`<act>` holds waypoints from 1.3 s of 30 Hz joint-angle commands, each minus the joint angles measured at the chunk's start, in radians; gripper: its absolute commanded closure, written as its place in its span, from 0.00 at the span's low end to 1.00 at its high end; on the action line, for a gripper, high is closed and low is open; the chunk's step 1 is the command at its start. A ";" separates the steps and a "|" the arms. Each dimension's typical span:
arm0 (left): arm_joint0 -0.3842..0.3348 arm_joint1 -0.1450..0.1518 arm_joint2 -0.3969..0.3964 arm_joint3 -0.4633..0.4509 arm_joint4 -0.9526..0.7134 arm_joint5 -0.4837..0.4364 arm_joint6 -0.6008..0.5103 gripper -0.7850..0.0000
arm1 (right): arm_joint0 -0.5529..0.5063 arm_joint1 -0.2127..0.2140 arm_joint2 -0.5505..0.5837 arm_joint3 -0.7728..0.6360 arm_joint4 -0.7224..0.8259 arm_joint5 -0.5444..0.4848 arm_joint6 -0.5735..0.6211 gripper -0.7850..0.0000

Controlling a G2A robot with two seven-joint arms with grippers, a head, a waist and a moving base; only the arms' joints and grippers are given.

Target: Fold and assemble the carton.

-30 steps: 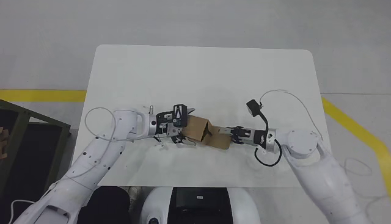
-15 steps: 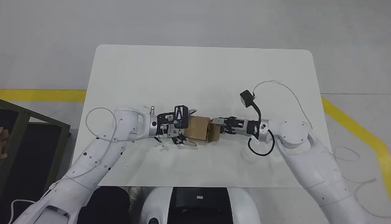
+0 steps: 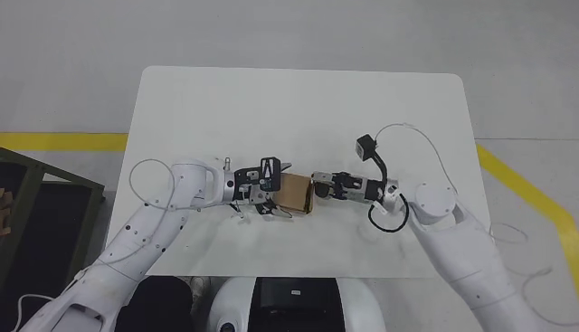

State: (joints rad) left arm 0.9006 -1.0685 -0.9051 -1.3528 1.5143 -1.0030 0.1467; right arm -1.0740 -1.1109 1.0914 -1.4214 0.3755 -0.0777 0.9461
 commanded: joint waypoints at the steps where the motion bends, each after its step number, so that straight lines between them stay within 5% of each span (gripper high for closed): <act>1: 0.000 0.000 0.001 0.000 -0.001 0.001 -0.001 0.01 | -0.008 -0.001 0.000 0.004 0.022 0.000 0.009 0.57; 20: 0.002 0.002 -0.004 -0.001 0.002 -0.001 -0.006 0.01 | -0.051 0.005 -0.007 -0.046 -0.040 -0.006 0.041 0.63; 27: 0.001 0.002 -0.002 0.000 0.002 0.000 -0.004 0.01 | -0.078 0.012 0.006 -0.053 -0.049 -0.005 0.055 0.79; 39: 0.002 0.003 -0.003 -0.004 0.004 0.002 -0.009 0.01 | -0.071 0.002 -0.019 -0.012 0.010 -0.027 0.063 0.79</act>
State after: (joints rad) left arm 0.9021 -1.0660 -0.9078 -1.3567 1.5180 -1.0005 0.1376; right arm -1.1460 -1.1081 1.0742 -1.4359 0.3833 -0.1042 1.0090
